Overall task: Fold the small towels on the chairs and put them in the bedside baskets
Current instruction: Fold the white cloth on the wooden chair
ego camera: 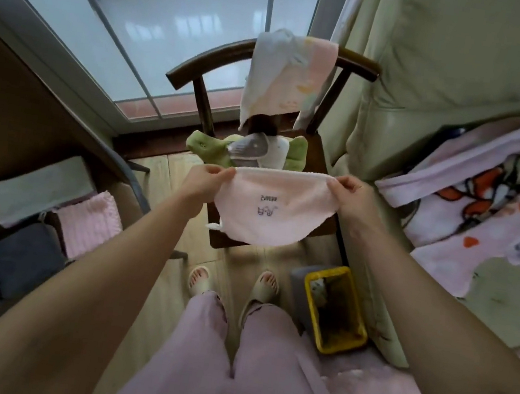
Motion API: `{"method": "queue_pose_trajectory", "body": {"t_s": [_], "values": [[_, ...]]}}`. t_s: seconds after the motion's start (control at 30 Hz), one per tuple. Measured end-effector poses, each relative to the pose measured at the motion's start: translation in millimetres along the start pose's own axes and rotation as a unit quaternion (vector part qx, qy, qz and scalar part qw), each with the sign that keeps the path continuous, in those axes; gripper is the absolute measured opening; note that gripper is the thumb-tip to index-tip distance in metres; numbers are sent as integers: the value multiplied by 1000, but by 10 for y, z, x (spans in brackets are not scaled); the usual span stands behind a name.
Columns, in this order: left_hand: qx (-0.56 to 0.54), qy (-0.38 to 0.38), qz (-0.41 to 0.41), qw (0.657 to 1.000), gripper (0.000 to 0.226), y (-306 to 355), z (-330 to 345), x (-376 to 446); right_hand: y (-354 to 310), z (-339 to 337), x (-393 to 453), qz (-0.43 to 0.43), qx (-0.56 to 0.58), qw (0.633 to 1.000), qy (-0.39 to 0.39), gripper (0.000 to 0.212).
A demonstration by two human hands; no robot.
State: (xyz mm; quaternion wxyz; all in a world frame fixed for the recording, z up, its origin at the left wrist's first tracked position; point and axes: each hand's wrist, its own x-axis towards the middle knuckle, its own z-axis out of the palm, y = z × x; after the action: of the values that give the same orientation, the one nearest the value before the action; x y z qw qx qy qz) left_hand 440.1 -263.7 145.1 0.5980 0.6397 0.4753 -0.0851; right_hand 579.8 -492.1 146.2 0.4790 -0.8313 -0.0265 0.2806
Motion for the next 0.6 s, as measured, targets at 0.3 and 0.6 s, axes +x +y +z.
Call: {"method": "queue_pose_trajectory", "body": {"t_s": [0.3, 0.6], "values": [[-112, 51, 164, 979, 20, 1120, -137, -332, -1061, -111, 91, -87, 170, 977, 92, 11], [-162, 88, 238, 954, 23, 1519, -560, -537, -1751, -132, 17, -127, 228, 961, 89, 21]]}}
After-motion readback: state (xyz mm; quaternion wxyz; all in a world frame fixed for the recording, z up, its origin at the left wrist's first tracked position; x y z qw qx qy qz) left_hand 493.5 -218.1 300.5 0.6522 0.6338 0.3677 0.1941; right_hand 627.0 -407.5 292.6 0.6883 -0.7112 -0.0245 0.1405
